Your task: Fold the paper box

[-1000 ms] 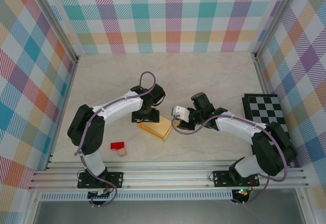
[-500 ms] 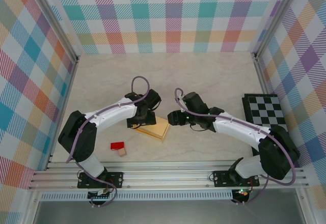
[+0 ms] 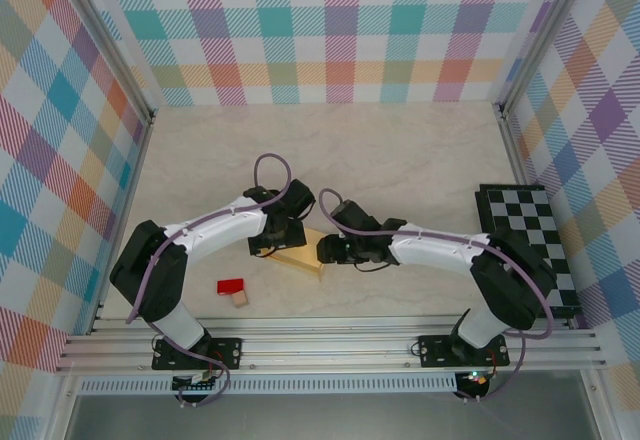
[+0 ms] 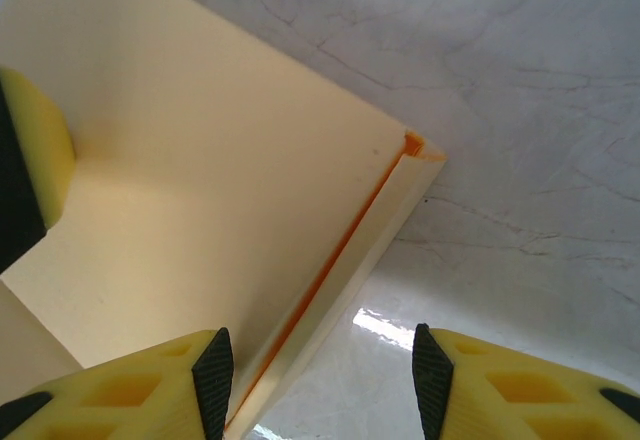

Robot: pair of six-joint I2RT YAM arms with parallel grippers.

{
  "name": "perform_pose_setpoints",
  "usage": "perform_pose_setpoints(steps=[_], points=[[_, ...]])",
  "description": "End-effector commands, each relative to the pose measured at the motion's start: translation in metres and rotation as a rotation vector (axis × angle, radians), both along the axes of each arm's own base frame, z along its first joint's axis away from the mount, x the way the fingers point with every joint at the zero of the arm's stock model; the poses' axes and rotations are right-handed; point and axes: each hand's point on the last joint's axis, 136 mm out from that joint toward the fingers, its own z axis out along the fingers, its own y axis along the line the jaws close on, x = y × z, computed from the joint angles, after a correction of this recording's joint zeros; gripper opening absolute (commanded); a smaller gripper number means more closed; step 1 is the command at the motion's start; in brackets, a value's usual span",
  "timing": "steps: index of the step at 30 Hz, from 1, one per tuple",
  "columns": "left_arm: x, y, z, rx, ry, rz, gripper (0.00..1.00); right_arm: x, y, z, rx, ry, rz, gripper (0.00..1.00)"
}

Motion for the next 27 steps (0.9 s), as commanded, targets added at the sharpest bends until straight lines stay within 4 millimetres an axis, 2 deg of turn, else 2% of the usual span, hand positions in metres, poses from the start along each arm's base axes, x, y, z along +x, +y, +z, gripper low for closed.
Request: perform_pose_setpoints(steps=[1,7,11,13,17,20,23,27], points=[[-0.007,0.015,0.003,0.062,-0.011,0.006,0.89,0.007,-0.003,0.001,-0.028,0.0,-0.058,0.53],[-0.01,0.033,0.024,0.13,-0.041,-0.003,1.0,0.008,-0.014,-0.011,-0.081,0.002,-0.091,0.53],[-0.018,0.041,0.031,0.121,-0.051,0.005,1.0,0.008,-0.017,-0.018,-0.106,0.01,-0.1,0.53],[-0.021,0.037,0.03,0.06,-0.056,0.005,0.96,0.007,-0.019,-0.021,-0.119,0.012,-0.103,0.53],[-0.03,0.025,0.014,-0.027,-0.012,0.0,0.82,0.008,-0.02,-0.022,-0.134,0.012,-0.092,0.52],[-0.035,0.027,0.001,-0.019,0.015,0.0,0.74,0.009,-0.018,-0.022,-0.149,0.007,-0.071,0.52],[-0.038,0.03,-0.011,-0.005,0.029,0.002,0.73,0.016,-0.016,-0.019,-0.155,-0.008,-0.032,0.52],[-0.036,0.037,-0.027,0.033,0.053,0.018,0.73,0.037,-0.012,-0.015,-0.13,-0.021,0.028,0.51]])
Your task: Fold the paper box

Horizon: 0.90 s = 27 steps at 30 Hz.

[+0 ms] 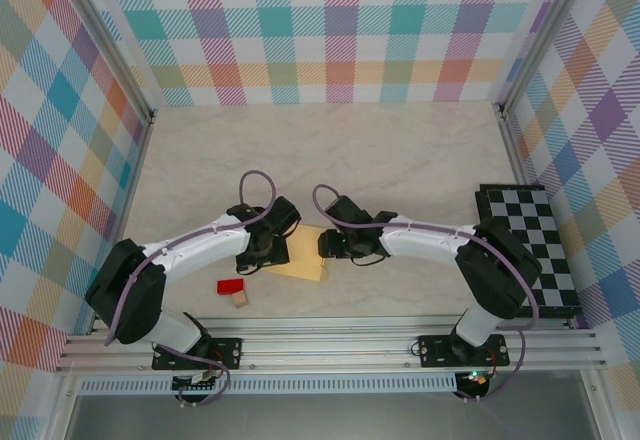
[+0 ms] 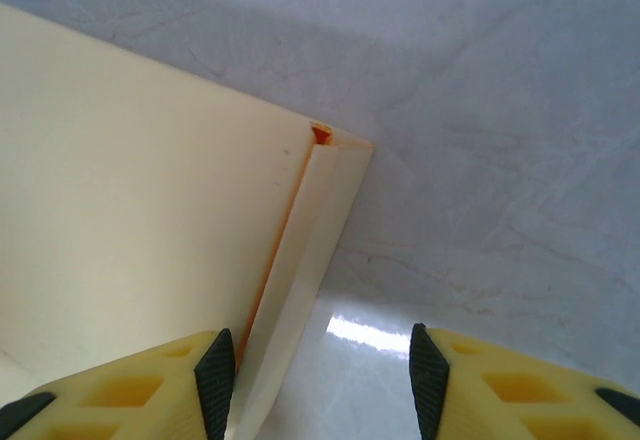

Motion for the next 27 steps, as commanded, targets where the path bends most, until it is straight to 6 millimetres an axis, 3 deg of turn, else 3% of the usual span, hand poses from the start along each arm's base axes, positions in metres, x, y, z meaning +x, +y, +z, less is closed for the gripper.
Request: perform_pose_setpoints(steps=[1,12,16,21,27], points=[[0.003,0.004,-0.015,0.018,0.02,0.013,0.73,0.016,-0.006,-0.003,-0.035,-0.011,0.073,0.51],[0.023,-0.006,-0.03,-0.035,0.023,0.026,0.71,0.066,-0.015,-0.002,-0.069,-0.057,0.14,0.51],[0.032,-0.012,-0.028,-0.1,0.012,0.058,0.71,0.076,-0.016,0.015,-0.05,-0.069,0.128,0.51],[0.038,-0.015,-0.027,-0.106,0.003,0.076,0.7,0.074,-0.022,0.045,-0.06,-0.05,0.085,0.51],[0.038,-0.015,-0.036,-0.099,0.028,0.087,0.69,0.046,-0.029,0.073,0.007,0.065,-0.014,0.5]])
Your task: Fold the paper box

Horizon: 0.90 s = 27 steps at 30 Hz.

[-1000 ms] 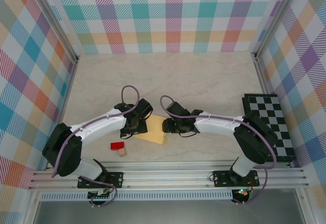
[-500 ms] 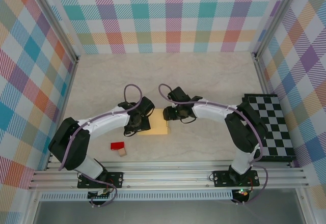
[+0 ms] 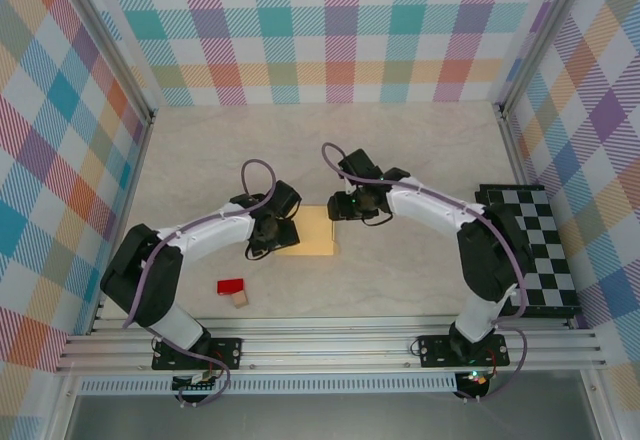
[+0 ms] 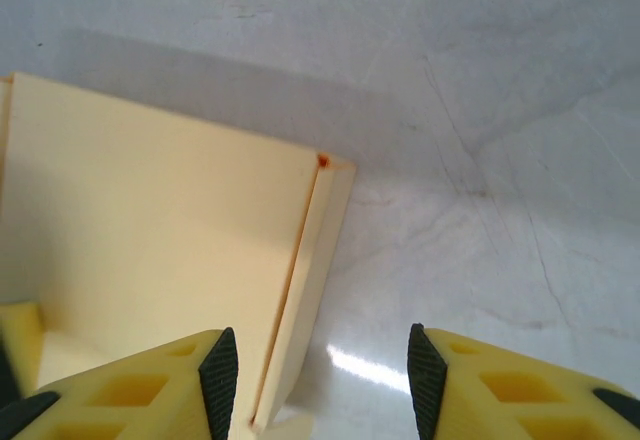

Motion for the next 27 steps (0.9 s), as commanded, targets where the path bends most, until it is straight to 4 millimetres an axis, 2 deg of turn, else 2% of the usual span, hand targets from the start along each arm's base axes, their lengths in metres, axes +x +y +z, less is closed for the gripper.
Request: perform_pose_setpoints(steps=[1,9,19,27], points=[[-0.013,0.013,-0.03,0.056,0.095,0.027,0.69,-0.027,-0.003,0.023,0.064,0.115,-0.072,0.5],[-0.02,0.001,-0.033,-0.04,0.12,0.081,0.63,-0.059,0.006,-0.001,0.202,0.272,-0.13,0.5],[-0.025,-0.001,-0.032,-0.069,0.124,0.109,0.59,-0.06,0.025,-0.025,0.291,0.327,-0.129,0.49],[-0.032,0.0,-0.038,-0.059,0.135,0.124,0.59,-0.062,0.031,-0.044,0.334,0.381,-0.168,0.49]])
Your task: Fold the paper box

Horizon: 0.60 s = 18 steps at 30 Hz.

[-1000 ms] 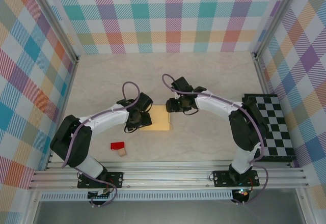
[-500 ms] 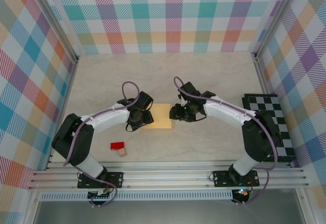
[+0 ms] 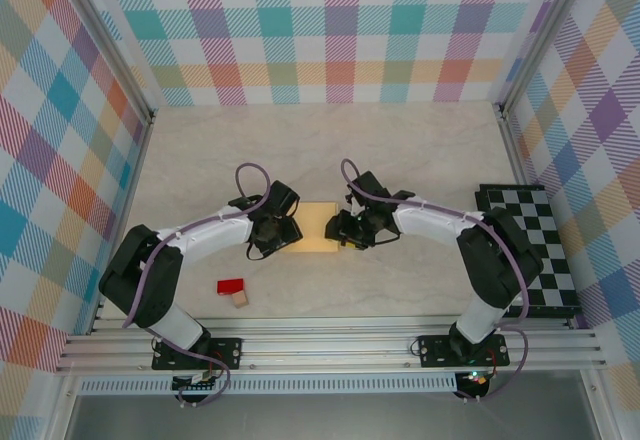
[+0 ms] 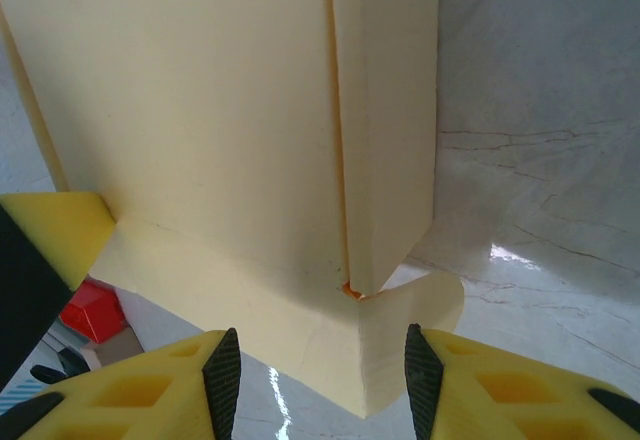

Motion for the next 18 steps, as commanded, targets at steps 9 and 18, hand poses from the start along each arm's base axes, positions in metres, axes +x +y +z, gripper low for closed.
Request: perform_pose_setpoints(steps=[9,18], points=[[-0.038,0.015,-0.038,0.067,0.151,0.018,0.56,-0.001,0.027,0.003,0.189,0.053,-0.041,0.43],[-0.04,0.017,-0.041,0.077,0.152,0.024,0.51,-0.003,0.017,0.0,0.138,0.053,-0.058,0.33]])
